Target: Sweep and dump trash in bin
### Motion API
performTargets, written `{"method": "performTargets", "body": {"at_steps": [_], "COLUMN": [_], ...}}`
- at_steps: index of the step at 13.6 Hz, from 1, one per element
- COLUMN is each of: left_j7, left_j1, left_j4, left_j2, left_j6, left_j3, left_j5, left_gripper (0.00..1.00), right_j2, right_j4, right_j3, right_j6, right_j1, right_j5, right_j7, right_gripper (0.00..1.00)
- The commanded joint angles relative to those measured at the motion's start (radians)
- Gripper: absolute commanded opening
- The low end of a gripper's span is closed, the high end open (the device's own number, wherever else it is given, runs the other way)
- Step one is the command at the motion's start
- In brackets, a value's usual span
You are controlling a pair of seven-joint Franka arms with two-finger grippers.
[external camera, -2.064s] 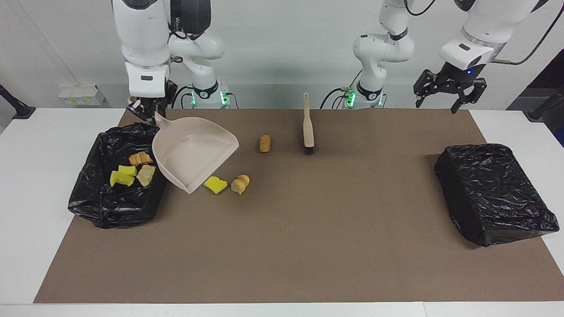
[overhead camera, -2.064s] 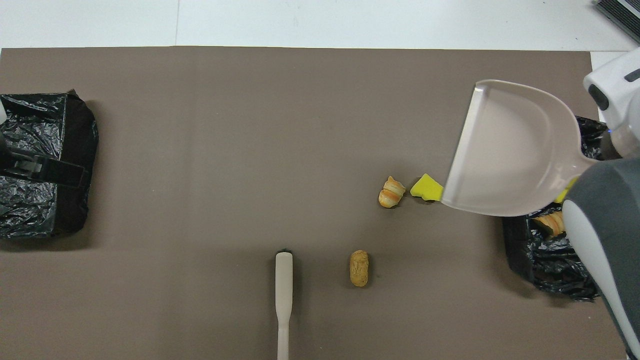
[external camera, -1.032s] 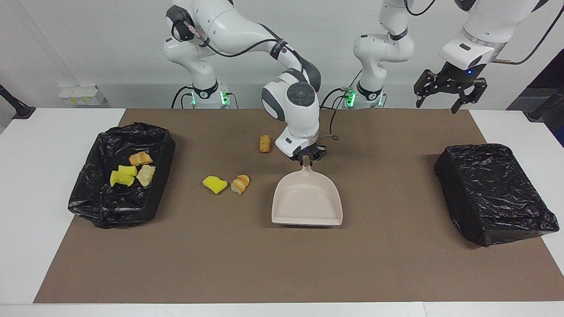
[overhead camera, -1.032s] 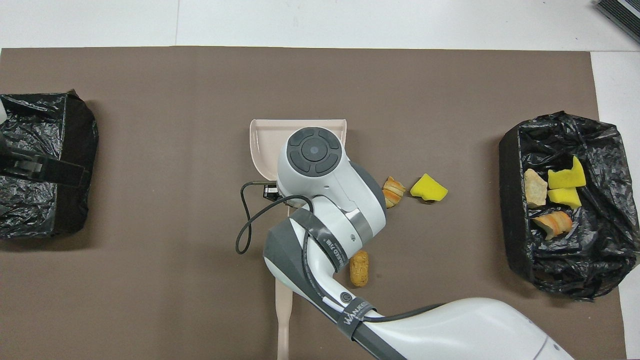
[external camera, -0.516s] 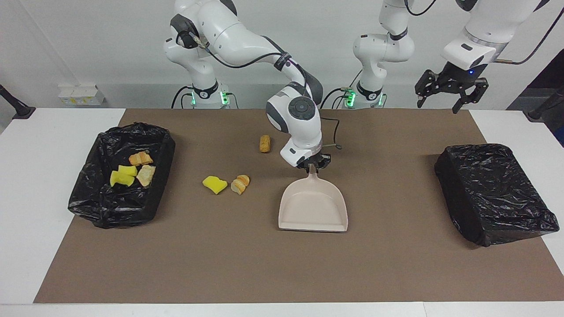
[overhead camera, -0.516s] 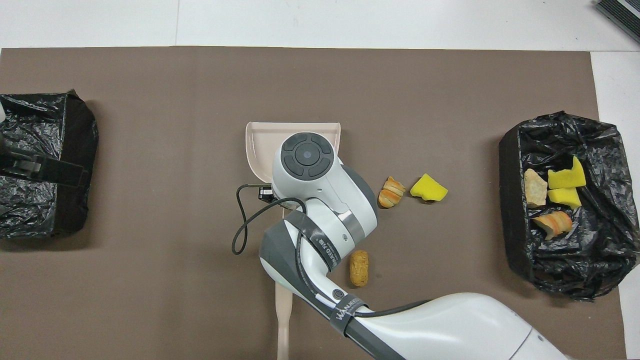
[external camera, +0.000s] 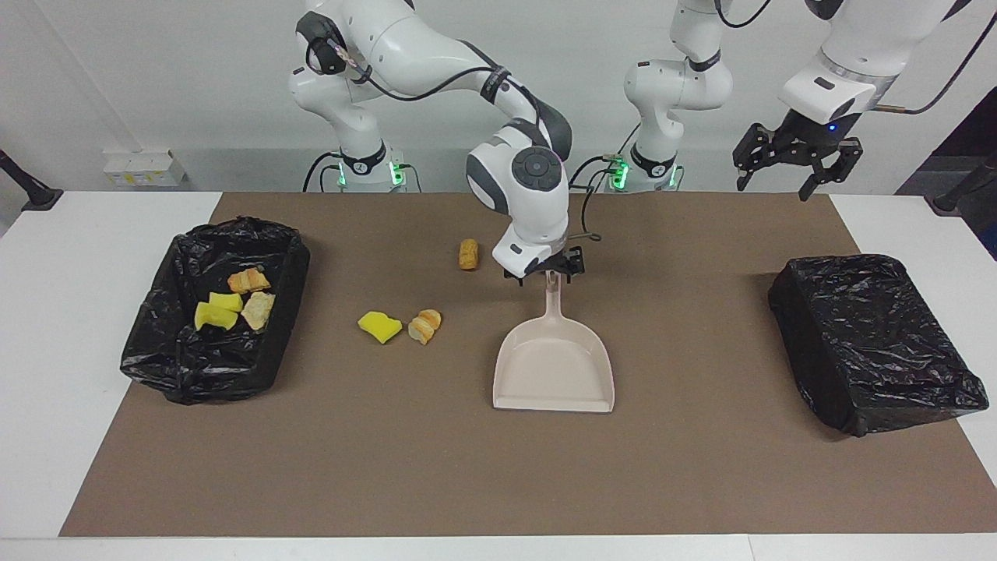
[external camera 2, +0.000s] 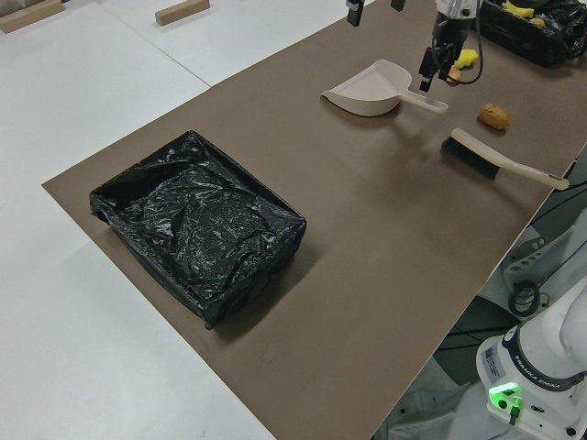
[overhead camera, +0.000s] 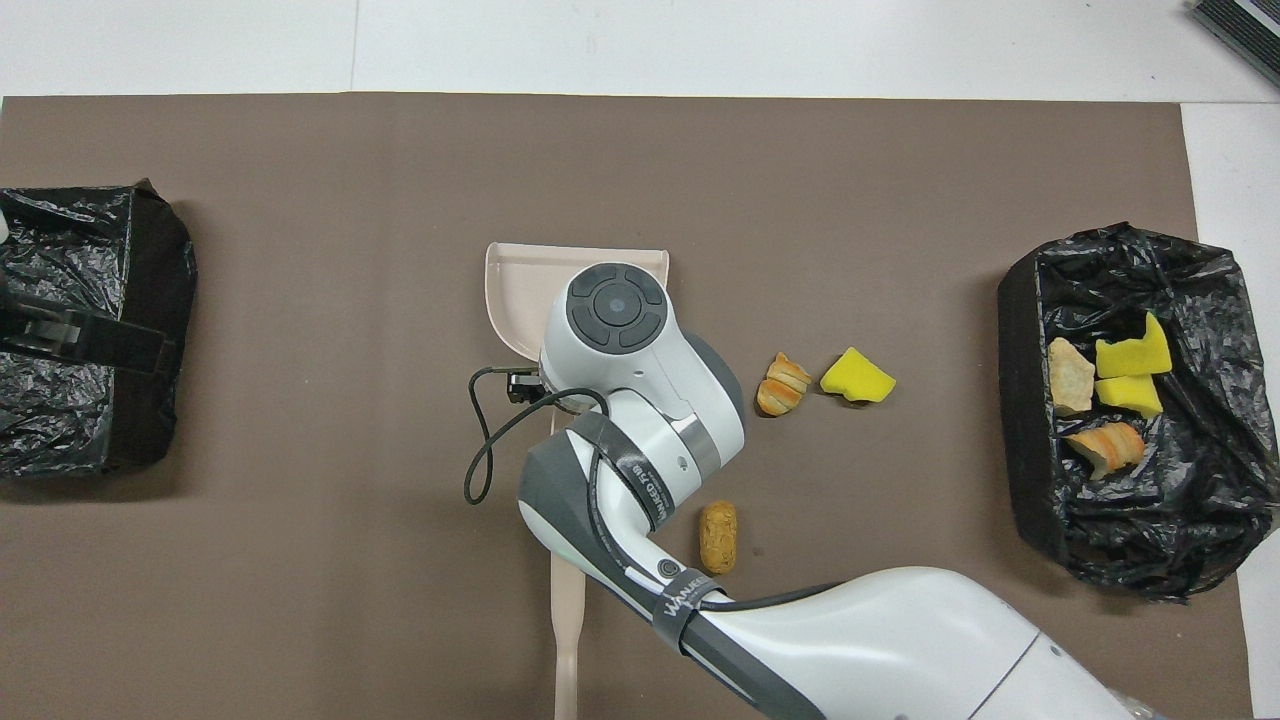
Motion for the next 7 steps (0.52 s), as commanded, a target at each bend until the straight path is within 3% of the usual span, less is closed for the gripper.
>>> {"method": "performTargets", "body": {"at_steps": [1,4,7], "left_j7": [-0.014,-0.014,-0.015], "left_j1": [-0.011,-0.014,-0.017], "left_j4": [0.01,0.01,0.01], "left_j2": [-0.003,-0.003,-0.003], "left_j6": [-0.013,-0.018,-0.01], "left_j3": [0.007,0.007,0.001], "left_j5": [-0.005,-0.005,-0.005], "left_gripper": [1.0,1.0,1.0], "right_j2": [-0.128,-0.278,-0.447], "right_j4": [-0.072,-0.281,-0.589], "right_j3": [0.0,0.0,0.0], "right_j6": [-0.135,-0.09,0.158], "right_j1": [-0.004,0.037,0.111], "right_j5": [0.039,0.176,0.268], "right_j7": [-0.033,-0.005,0.055], "right_gripper": [1.0,1.0,1.0]}}
